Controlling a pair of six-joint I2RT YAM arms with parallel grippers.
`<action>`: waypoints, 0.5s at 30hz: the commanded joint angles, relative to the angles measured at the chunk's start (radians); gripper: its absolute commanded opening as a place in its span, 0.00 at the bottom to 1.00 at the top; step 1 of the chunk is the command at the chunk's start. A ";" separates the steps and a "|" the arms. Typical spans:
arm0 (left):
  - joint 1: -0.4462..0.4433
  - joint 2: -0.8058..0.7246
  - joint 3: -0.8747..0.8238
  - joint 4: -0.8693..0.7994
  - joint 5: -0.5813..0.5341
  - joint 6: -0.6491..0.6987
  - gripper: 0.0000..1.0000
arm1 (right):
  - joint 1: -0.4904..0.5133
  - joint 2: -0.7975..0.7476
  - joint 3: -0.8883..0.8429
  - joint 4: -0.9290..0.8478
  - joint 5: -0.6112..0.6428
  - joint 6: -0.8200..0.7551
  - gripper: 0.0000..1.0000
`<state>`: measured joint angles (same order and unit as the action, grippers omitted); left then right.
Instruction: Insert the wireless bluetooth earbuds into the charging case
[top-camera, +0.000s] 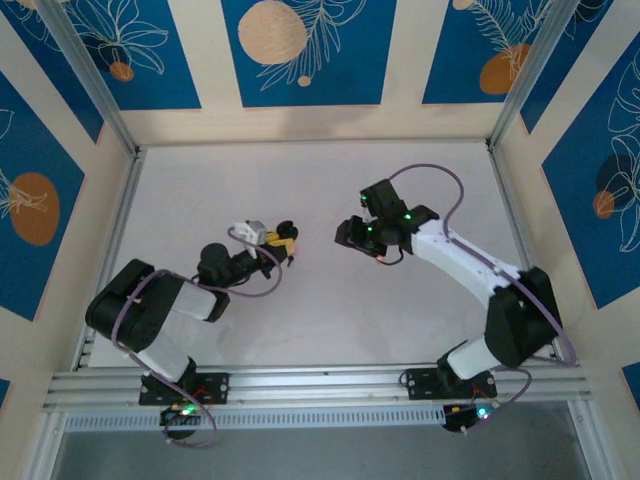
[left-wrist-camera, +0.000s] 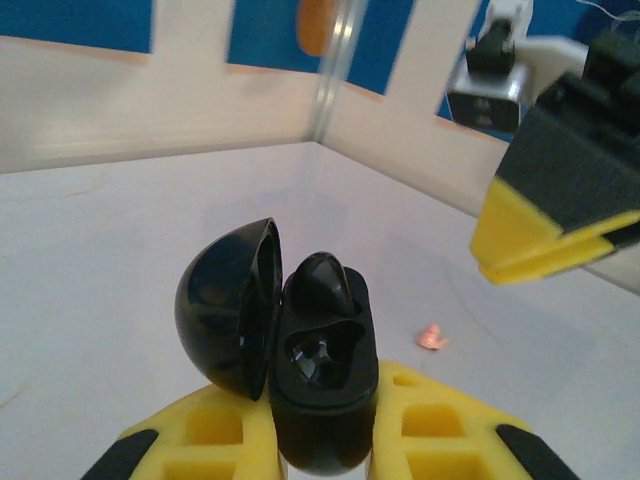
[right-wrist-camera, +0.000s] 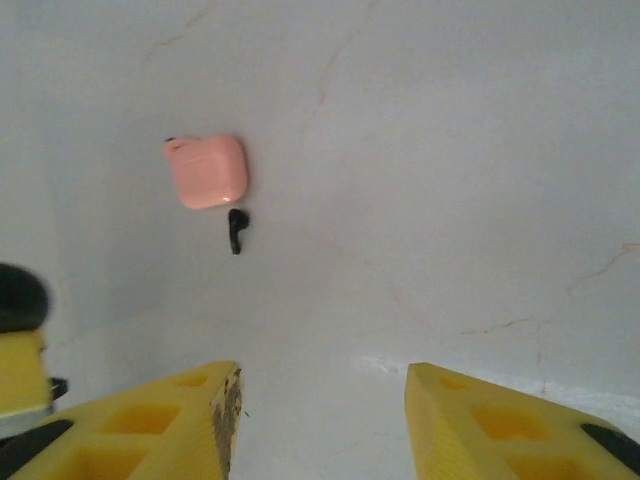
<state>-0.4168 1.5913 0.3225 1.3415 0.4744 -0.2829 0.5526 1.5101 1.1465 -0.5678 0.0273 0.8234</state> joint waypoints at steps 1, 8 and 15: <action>0.032 -0.084 -0.020 -0.061 -0.052 -0.030 0.18 | 0.041 0.109 0.098 -0.087 0.006 0.056 0.47; 0.056 -0.268 -0.010 -0.398 -0.189 0.102 0.19 | 0.120 0.405 0.362 -0.207 -0.012 0.067 0.46; 0.079 -0.352 0.011 -0.590 -0.261 0.182 0.20 | 0.151 0.598 0.534 -0.246 -0.060 0.072 0.42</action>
<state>-0.3542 1.2602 0.3077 0.8597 0.2619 -0.1547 0.6941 2.0724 1.6188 -0.7464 0.0067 0.8803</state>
